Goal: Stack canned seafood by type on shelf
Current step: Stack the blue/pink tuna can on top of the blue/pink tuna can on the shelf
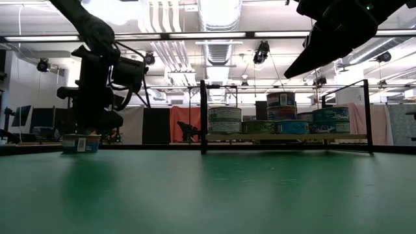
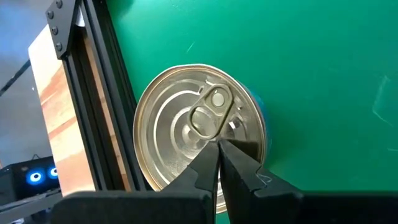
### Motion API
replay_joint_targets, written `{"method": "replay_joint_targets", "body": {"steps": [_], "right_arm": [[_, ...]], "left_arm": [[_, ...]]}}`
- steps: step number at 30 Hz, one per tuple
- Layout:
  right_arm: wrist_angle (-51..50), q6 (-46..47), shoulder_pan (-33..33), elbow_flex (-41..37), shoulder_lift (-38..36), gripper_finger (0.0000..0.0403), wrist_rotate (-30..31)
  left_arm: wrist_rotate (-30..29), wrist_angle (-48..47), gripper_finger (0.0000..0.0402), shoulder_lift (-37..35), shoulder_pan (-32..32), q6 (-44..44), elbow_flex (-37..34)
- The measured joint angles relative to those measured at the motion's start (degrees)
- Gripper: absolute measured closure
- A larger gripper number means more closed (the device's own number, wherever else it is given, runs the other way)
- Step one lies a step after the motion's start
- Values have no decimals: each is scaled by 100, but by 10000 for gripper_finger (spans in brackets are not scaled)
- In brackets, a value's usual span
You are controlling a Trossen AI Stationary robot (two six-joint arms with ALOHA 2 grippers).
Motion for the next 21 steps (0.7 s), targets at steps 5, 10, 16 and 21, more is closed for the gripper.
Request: {"method": "replay_joint_targets", "body": {"steps": [5,10,16,21], "right_arm": [[2,5,0,0,0,390,0],[1,52,0,1,0,390,0],[0,55,0,0,0,390,0],[0,53,0,0,0,390,-1]], "left_arm": [[130,-9,401,-7,-138,0,15],[278,-12,401,-11,-324,0,20],[462,-30,401,-11,-595,-3,20],[492,-35,401,-15,-816,-63,17]]}}
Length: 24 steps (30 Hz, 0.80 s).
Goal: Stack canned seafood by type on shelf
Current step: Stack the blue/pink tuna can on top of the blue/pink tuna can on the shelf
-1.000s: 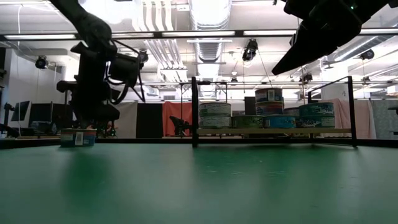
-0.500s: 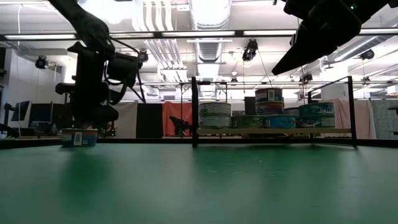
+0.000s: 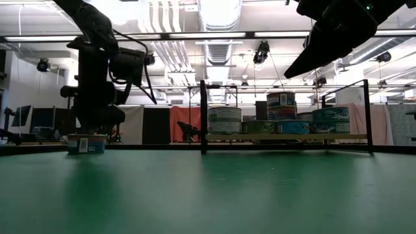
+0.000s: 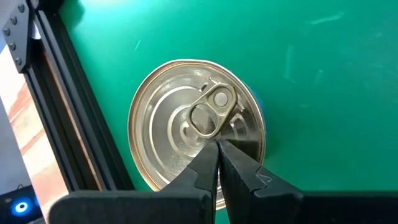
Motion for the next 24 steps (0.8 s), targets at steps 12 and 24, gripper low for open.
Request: {"method": "replay_joint_targets", "body": {"steps": [12,24], "right_arm": [[0,0,0,0,0,390,-1],[-7,-2,0,0,1,390,-1]], "left_arm": [[952,-201,401,28,-719,-157,565],[1086,-249,401,28,-1497,-693,623]]}}
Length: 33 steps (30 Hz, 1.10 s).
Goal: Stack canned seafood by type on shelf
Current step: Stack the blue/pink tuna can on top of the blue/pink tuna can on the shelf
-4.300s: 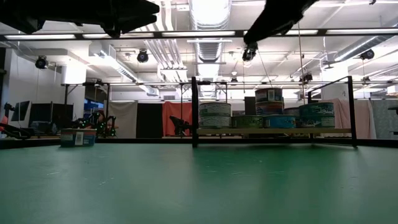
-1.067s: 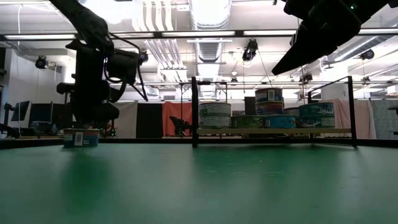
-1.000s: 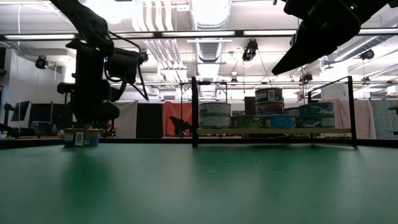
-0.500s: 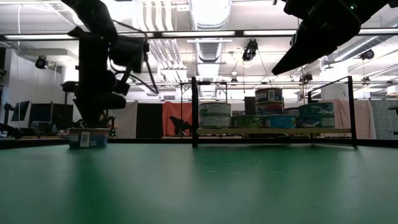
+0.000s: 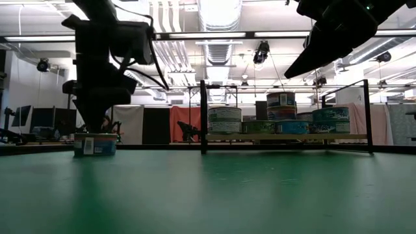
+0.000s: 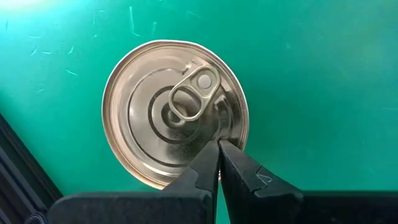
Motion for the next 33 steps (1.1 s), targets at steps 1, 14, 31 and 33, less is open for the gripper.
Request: {"method": "replay_joint_targets", "body": {"steps": [1,14,31,33], "right_arm": [[0,0,0,0,-1,390,0],[0,45,0,-2,0,390,-2],[-34,85,0,-7,1,390,-46],[-34,86,0,-7,1,390,-47]], "left_arm": [[6,0,401,0,-18,-2,2],[-784,-432,401,-7,-3,81,117],[236,397,401,-17,-814,-564,-151],[403,606,401,-17,-1015,-647,-149]]}}
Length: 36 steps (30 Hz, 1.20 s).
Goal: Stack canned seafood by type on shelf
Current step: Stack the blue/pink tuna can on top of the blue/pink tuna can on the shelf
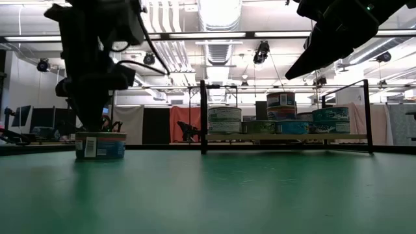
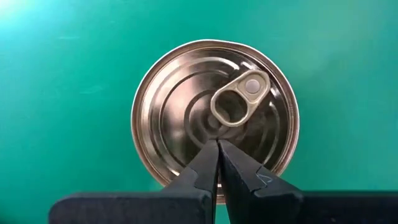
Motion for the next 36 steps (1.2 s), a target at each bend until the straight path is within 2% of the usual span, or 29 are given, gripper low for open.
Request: {"method": "replay_joint_targets", "body": {"steps": [4,10,15,18,21,24,30,36], "right_arm": [[-1,1,0,0,0,390,1],[1,104,0,0,0,390,0],[1,403,0,0,0,390,-21],[1,618,0,0,0,390,-307],[13,958,0,0,0,390,-748],[33,1532,18,0,0,390,-1108],[95,2566,351,0,86,390,-1153],[858,3722,669,-4,715,390,-1185]], "left_arm": [[312,522,401,0,-446,-178,2],[380,1618,401,30,-1040,-421,-26],[-68,2539,401,46,-1298,-448,-42],[-271,2781,401,44,-1356,-309,-39],[-285,2478,402,44,-1359,-265,74],[-283,1666,402,42,-1376,-274,368],[-553,-18,402,28,-1621,-79,990],[-496,-74,402,28,-1849,955,812]]}}
